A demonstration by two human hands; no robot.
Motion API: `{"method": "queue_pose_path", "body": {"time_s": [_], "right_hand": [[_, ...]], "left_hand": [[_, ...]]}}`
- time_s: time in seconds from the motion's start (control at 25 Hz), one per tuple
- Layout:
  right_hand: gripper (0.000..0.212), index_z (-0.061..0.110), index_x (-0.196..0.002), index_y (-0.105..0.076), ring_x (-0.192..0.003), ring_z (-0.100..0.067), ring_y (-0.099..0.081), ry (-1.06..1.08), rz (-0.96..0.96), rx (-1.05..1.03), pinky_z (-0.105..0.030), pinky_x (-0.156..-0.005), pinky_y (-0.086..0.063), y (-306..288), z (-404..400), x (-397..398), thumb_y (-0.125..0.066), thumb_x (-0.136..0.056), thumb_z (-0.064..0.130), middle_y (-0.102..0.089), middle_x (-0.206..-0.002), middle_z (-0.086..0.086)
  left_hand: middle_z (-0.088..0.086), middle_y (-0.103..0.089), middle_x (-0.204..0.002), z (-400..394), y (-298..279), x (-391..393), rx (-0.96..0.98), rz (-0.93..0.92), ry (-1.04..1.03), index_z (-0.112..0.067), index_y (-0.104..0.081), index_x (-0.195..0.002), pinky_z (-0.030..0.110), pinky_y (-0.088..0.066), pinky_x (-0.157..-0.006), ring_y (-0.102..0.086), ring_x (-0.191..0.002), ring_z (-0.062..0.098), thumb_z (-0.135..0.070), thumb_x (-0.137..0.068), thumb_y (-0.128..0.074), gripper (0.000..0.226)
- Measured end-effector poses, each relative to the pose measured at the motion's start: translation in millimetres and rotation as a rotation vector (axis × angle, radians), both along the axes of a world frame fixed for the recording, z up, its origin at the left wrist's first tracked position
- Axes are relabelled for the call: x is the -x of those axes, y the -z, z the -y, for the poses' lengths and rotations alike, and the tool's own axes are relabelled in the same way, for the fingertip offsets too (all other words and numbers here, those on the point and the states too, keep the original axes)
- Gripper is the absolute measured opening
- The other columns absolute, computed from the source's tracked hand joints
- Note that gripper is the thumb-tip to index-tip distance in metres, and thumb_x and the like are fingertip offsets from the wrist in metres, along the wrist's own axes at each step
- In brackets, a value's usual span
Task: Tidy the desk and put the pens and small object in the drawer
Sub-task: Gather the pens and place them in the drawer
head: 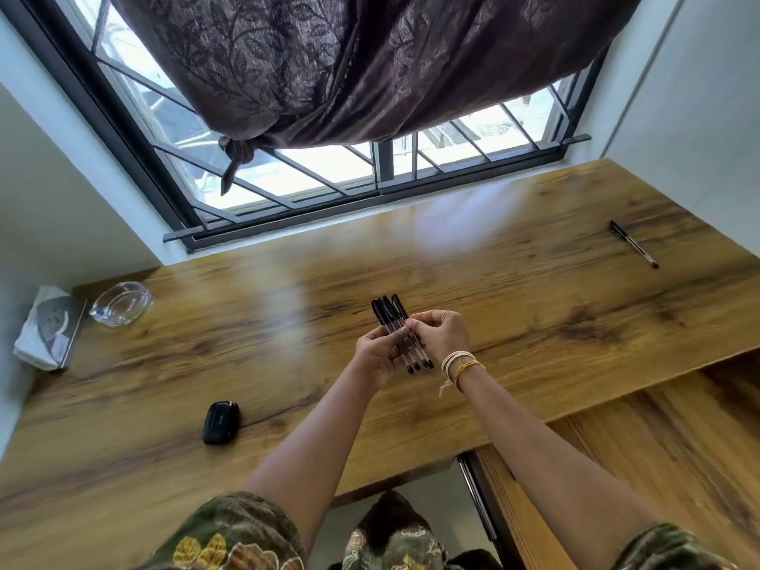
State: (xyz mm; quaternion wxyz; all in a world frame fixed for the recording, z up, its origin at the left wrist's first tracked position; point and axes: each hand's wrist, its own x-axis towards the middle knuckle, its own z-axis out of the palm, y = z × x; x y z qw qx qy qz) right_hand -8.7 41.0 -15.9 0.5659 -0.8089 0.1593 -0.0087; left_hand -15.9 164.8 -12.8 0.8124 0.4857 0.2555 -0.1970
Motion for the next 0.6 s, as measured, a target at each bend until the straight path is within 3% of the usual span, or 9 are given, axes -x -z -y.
{"method": "queue_pose_path", "body": {"time_s": [0.2, 0.4, 0.6], "right_hand": [[0.009, 0.016, -0.081, -0.078, -0.078, -0.014, -0.07, -0.006, -0.03, 0.044, -0.03, -0.075, -0.058, 1, -10, -19, -0.077, -0.077, 0.024, -0.076, -0.082, 0.0], [0.005, 0.015, -0.083, -0.078, -0.073, -0.01, -0.067, -0.004, -0.013, 0.049, -0.018, -0.065, -0.053, 1, -25, -39, -0.075, -0.079, 0.018, -0.075, -0.081, 0.0], [0.005, 0.015, -0.084, -0.077, -0.067, -0.002, -0.064, 0.005, -0.005, 0.05, -0.008, -0.056, -0.048, 1, -15, -66, -0.075, -0.079, 0.015, -0.071, -0.074, 0.006]], "left_hand": [[0.017, -0.073, -0.074, -16, 6, -28, -0.06, -0.001, 0.108, 0.004, -0.067, -0.096, 0.037, -0.06, -0.055, -0.072, -0.062, 0.025, 0.004, -0.083, -0.067, 0.013], [0.017, -0.073, -0.074, -31, 9, -57, -0.101, 0.009, 0.17, 0.002, -0.068, -0.089, 0.044, -0.06, -0.07, -0.072, -0.065, 0.026, 0.004, -0.081, -0.069, 0.009], [0.019, -0.072, -0.077, -20, 8, -90, -0.115, -0.02, 0.177, 0.006, -0.065, -0.102, 0.04, -0.06, -0.058, -0.072, -0.064, 0.026, 0.004, -0.08, -0.07, 0.023]]}}
